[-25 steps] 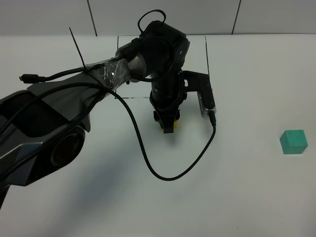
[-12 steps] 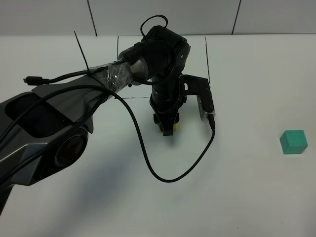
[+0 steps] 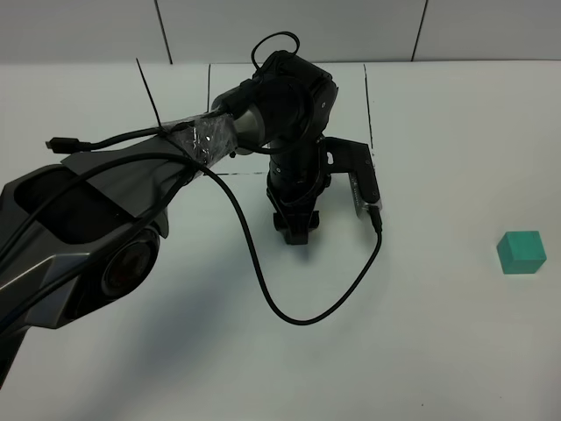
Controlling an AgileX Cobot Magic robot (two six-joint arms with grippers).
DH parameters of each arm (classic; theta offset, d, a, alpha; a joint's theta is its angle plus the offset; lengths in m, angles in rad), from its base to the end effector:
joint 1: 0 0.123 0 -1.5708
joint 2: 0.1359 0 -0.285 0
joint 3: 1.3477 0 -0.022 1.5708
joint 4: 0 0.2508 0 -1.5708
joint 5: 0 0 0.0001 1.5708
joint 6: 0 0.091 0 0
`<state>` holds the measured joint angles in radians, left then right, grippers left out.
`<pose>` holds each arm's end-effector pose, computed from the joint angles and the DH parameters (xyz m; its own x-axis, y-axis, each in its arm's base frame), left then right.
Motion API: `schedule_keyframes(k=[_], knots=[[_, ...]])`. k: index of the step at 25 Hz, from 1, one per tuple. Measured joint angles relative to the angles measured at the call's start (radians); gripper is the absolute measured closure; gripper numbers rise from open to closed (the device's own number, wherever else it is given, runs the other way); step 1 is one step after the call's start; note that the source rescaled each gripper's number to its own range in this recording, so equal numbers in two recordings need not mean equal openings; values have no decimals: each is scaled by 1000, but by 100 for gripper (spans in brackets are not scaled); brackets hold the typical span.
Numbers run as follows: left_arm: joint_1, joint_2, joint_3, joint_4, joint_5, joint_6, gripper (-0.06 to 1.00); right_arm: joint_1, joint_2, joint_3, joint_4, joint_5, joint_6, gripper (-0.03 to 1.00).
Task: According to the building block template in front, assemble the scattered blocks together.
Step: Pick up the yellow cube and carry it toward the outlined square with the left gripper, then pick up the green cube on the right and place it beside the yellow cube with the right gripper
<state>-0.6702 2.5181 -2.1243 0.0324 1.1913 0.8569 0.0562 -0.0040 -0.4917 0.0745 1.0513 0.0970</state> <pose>0.3967 -0.3110 0.1111 -0.0319 0.9992 -0.0242 0.9966 0.0336 0.0751 -0.0045 0.0056 0.2759 -0.4608 0.1076 -0.8809 -0.0525 0.9876 0.1481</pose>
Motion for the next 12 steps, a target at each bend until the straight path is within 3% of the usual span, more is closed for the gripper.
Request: schedule_keyframes(k=[3, 5, 12], knots=[[0, -3, 0, 0, 0, -25, 10, 0, 0, 0, 0, 0, 0, 26], [0, -16, 0, 0, 0, -47, -2, 0, 0, 0, 0, 0, 0, 26], [26, -125, 0, -22, 0, -166, -5, 0, 0, 0, 0, 0, 0, 26]])
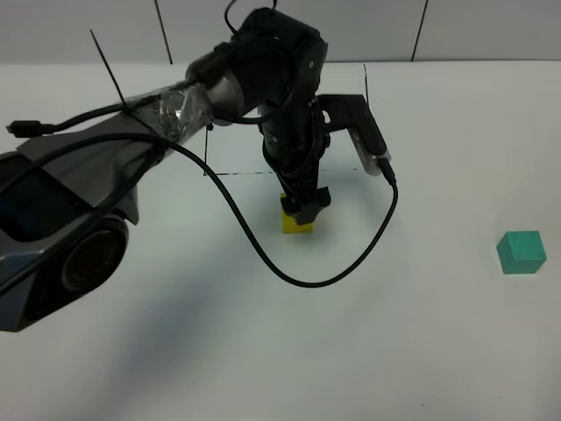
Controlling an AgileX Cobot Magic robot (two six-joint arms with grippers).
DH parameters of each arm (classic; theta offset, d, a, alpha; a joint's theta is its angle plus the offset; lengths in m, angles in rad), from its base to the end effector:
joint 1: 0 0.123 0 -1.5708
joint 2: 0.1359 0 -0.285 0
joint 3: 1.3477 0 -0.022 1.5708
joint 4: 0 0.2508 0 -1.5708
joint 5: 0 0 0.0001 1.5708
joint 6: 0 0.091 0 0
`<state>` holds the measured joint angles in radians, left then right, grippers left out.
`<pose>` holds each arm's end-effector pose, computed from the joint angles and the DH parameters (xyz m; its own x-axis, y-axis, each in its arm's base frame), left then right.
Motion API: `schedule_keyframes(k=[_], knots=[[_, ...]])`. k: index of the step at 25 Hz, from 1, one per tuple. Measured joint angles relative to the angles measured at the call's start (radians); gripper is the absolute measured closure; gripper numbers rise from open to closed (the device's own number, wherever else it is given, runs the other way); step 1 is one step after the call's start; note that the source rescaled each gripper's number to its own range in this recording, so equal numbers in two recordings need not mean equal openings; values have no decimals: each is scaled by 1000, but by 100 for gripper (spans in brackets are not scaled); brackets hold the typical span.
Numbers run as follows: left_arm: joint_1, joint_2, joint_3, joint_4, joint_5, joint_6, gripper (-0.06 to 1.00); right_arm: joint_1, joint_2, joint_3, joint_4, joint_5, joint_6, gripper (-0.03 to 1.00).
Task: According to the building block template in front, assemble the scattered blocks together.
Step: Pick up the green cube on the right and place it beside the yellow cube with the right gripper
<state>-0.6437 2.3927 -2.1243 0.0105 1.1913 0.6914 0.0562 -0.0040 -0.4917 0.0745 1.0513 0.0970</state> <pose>0.4018 -0.3003 0.1742 -0.2187 0.9649 -0.1452 0.9620 0.2381 0.1335 -0.0045 0.0056 0.2759 -0.4608 0.1076 -0.8809 -0.0525 0.9876 0.1481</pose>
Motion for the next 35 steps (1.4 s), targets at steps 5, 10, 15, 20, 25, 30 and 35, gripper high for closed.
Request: schedule_keyframes(k=[5, 10, 15, 20, 25, 30, 35], knots=[[98, -88, 0, -11, 1, -127, -4, 0, 0, 0, 0, 0, 0, 26], [237, -162, 14, -11, 1, -326, -4, 0, 0, 0, 0, 0, 0, 26], [381, -296, 168, -11, 1, -395, -3, 0, 0, 0, 0, 0, 0, 26], [497, -488, 424, -2, -24, -453, -1, 0, 0, 0, 0, 0, 0, 26], [562, -748, 654, 25, -67, -536, 1, 0, 0, 0, 0, 0, 0, 26], [565, -1025, 850, 44, -102, -618, 2, 0, 0, 0, 0, 0, 0, 26], [565, -1266, 1027, 21, -102, -685, 5, 0, 0, 0, 0, 0, 0, 26]])
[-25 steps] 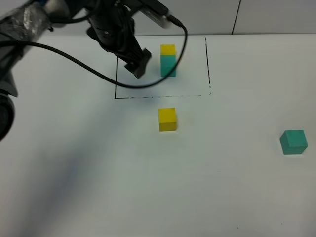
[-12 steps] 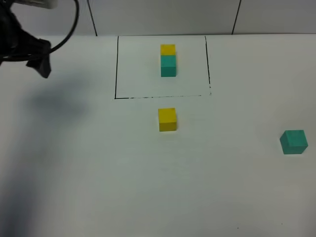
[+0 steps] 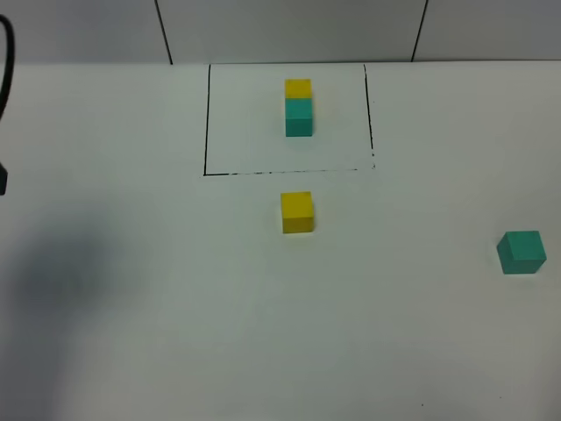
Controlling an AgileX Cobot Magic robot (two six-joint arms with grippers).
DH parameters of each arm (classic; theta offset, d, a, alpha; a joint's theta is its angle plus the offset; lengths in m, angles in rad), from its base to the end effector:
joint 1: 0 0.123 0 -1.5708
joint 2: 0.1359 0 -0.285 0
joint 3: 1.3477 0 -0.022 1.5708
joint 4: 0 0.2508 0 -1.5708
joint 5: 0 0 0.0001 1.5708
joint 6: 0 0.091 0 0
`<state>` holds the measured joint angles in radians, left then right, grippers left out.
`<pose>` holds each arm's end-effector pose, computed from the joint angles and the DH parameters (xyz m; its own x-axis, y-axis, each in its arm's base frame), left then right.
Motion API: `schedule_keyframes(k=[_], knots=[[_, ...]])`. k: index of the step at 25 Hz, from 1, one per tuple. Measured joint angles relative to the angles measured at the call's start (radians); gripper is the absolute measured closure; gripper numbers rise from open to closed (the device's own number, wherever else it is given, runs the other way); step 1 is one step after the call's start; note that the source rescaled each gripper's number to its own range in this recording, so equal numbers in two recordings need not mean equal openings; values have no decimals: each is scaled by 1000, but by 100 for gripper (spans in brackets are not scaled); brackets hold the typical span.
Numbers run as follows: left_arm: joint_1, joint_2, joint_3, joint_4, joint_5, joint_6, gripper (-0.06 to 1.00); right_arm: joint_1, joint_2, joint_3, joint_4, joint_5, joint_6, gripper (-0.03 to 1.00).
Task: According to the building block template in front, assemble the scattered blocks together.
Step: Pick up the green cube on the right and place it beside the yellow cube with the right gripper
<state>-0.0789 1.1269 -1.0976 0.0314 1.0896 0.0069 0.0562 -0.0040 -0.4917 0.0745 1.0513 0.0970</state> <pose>0.2089 -0.0140 0.3530 -0.8538 0.0890 -0.5129 0.0829 0.9960 0.0349 -0.0045 0.0056 0.2759 -0.4608 0.1076 -0.8809 -0.0525 0.9876 0.1481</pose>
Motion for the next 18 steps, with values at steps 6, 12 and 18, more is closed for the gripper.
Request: schedule_keyframes(k=[6, 12, 18], knots=[[0, -272, 196, -4, -6, -31, 7, 0, 0, 0, 0, 0, 0, 26], [0, -511, 341, -43, -37, -38, 10, 0, 0, 0, 0, 0, 0, 26], [0, -713, 480, -58, -65, -35, 14, 0, 0, 0, 0, 0, 0, 26]])
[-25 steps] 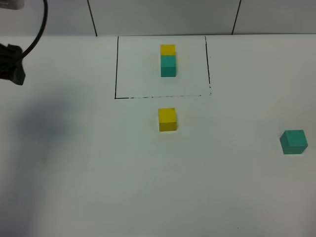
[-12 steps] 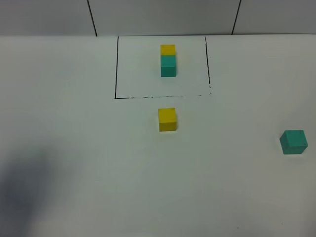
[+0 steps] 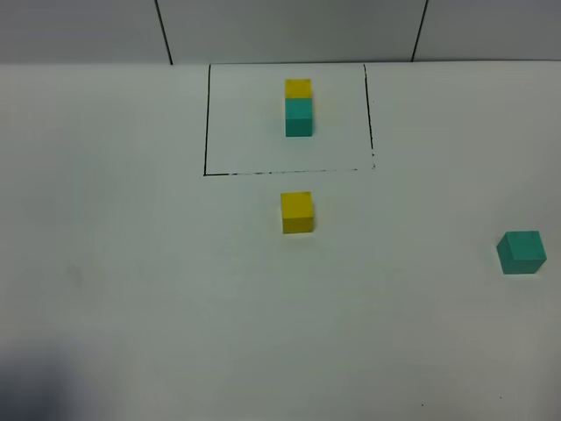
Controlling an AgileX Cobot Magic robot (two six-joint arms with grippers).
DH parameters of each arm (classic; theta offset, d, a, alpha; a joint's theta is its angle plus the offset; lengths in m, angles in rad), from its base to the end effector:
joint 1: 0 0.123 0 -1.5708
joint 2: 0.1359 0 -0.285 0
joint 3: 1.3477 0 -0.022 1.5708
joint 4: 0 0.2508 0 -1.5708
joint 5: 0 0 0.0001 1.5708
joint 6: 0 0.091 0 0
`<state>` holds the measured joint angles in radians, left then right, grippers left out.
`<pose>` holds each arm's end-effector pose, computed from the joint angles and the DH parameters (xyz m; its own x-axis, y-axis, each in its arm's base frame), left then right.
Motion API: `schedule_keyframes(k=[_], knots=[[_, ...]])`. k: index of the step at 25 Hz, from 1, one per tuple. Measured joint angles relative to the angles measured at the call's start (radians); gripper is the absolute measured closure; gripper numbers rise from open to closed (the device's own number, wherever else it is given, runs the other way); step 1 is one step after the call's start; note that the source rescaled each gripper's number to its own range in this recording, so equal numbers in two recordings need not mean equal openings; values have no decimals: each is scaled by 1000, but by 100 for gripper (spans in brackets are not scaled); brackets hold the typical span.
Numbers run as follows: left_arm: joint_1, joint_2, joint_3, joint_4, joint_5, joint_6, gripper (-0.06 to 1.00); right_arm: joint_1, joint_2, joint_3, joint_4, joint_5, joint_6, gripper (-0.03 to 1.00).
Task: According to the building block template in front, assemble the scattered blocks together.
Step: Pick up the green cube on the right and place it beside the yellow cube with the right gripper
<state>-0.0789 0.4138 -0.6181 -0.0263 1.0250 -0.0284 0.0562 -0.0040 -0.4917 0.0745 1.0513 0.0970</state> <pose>0.0581 -0.0066 0.3041 -0.6707 0.0109 -0.7416 0.0673 0.9967 -0.0463 -0.0045 0.0056 0.2759 -0.4608 0.1076 -0.8809 -0.0525 0.9876 0.1481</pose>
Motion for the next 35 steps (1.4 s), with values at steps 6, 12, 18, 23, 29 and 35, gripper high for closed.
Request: schedule_keyframes(k=[6, 12, 18, 23, 29, 35], knots=[[0, -151, 81, -1, -10, 12, 17, 0, 0, 0, 0, 0, 0, 26], [0, -247, 97, -22, -4, 42, 18, 0, 0, 0, 0, 0, 0, 26], [0, -301, 114, -45, 21, 52, 20, 0, 0, 0, 0, 0, 0, 26], [0, -384, 116, -45, 23, 52, 25, 0, 0, 0, 0, 0, 0, 26], [0, -417, 117, -45, 26, 52, 28, 0, 0, 0, 0, 0, 0, 26], [0, -417, 117, -46, 26, 52, 28, 0, 0, 0, 0, 0, 0, 26]])
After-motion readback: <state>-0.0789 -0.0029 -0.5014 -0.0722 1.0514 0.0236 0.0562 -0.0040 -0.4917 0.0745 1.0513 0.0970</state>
